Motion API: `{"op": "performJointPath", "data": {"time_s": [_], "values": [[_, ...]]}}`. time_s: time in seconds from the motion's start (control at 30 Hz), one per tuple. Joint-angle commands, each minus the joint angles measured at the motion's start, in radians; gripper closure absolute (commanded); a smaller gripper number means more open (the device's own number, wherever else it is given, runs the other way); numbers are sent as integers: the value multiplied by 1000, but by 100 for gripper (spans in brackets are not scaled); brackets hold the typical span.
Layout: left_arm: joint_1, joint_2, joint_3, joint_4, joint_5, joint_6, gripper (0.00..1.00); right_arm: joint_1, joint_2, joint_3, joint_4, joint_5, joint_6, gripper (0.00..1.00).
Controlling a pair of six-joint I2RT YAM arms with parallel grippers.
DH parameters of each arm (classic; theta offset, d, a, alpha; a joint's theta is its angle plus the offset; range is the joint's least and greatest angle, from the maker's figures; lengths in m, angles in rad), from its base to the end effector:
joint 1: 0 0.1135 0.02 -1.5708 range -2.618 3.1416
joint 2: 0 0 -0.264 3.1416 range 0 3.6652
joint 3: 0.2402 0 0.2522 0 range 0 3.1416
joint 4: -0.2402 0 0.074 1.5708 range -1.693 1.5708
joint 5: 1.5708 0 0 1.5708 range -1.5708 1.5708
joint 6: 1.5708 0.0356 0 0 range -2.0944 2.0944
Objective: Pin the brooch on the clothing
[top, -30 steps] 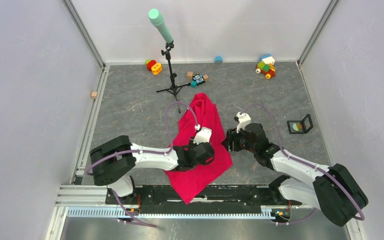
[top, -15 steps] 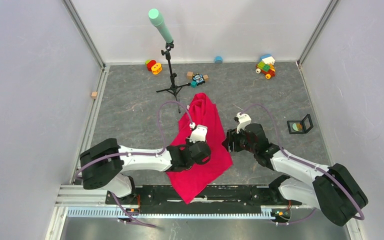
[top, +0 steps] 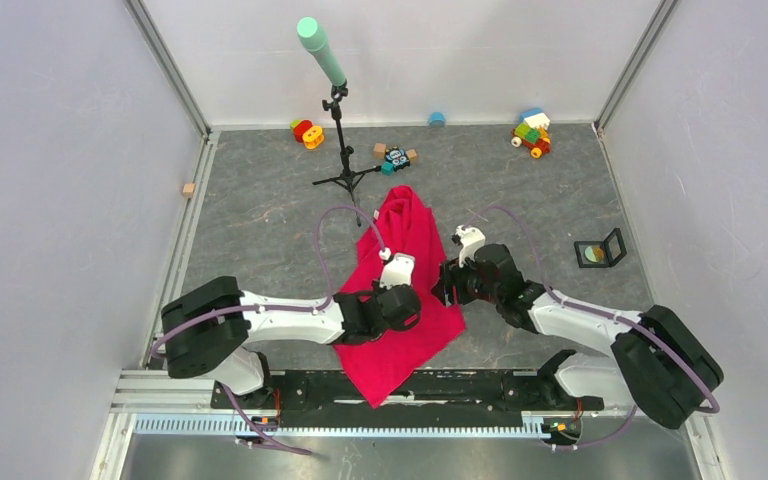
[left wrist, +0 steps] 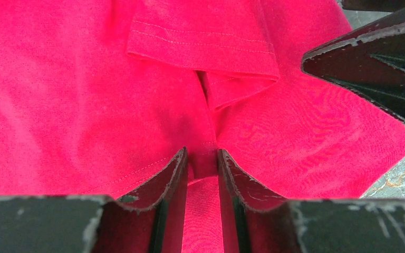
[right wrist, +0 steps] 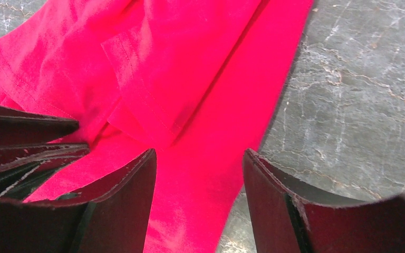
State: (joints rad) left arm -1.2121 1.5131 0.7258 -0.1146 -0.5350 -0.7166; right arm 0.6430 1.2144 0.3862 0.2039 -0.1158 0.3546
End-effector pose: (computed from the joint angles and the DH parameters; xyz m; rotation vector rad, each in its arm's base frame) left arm 0.1171 -0.2605 0.1638 0.3548 2.3035 -0.3001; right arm 0.1788 0.1391 0.1571 -0.3936 2.2412 0.6729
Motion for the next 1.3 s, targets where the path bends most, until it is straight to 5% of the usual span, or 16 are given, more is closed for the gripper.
{"op": "performJointPath", "data": {"time_s": [0.0, 0.17, 0.63, 0.9, 1.27], "values": [[-4, 25, -2, 51, 2, -38, 67, 22, 40, 56, 60, -7, 1, 34], [-3, 33, -5, 40, -25, -59, 91, 38, 114, 104, 84, -7, -8, 32], [-3, -46, -29, -20, -86, -86, 98, 121, 359, 283, 48, 0, -65, 31], [20, -147, 4, -206, -202, -103, 98, 161, 300, 329, -73, 255, -64, 75], [474, -626, 176, -450, -207, 180, 98, 96, 92, 712, -521, 599, -212, 90]]}}
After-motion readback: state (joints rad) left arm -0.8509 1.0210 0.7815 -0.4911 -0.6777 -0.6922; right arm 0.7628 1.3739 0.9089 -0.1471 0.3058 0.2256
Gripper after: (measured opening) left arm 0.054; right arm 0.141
